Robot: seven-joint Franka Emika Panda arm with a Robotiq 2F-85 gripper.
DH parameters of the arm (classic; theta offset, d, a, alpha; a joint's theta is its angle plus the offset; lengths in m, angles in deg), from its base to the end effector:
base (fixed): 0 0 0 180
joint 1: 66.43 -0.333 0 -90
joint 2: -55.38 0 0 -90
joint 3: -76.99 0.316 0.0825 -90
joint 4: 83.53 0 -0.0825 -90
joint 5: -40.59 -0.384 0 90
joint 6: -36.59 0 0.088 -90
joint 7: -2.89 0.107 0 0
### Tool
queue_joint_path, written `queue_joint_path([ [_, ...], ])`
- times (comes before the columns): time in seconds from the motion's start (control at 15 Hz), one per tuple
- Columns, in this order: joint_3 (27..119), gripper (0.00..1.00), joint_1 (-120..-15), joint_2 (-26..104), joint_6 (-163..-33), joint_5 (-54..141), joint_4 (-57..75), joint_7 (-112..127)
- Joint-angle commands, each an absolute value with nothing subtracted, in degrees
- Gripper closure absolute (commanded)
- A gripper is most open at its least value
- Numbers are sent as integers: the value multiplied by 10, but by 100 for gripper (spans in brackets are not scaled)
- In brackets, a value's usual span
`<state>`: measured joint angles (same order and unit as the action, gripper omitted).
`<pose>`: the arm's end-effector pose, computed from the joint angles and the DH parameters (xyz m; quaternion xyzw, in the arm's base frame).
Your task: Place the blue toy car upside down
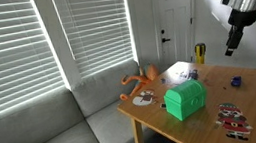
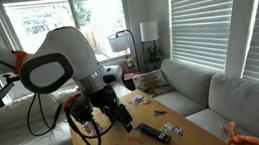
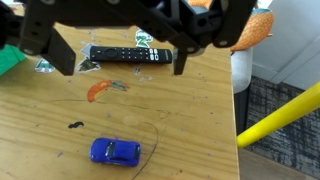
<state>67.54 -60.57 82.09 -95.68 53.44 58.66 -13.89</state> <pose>0.4128 -0.1213 0.4820 0.9848 0.0785 0.1242 0.0931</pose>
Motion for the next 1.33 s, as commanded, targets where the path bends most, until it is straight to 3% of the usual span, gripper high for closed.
queue_joint_path([
  [0.0,725,0,-578,814,-969,566,583,-19],
  [0.47,862,0,-500,789,-955,648,575,285],
  [1.07,887,0,-515,731,-899,695,555,629],
  [1.27,855,0,-543,743,-917,681,575,573],
])
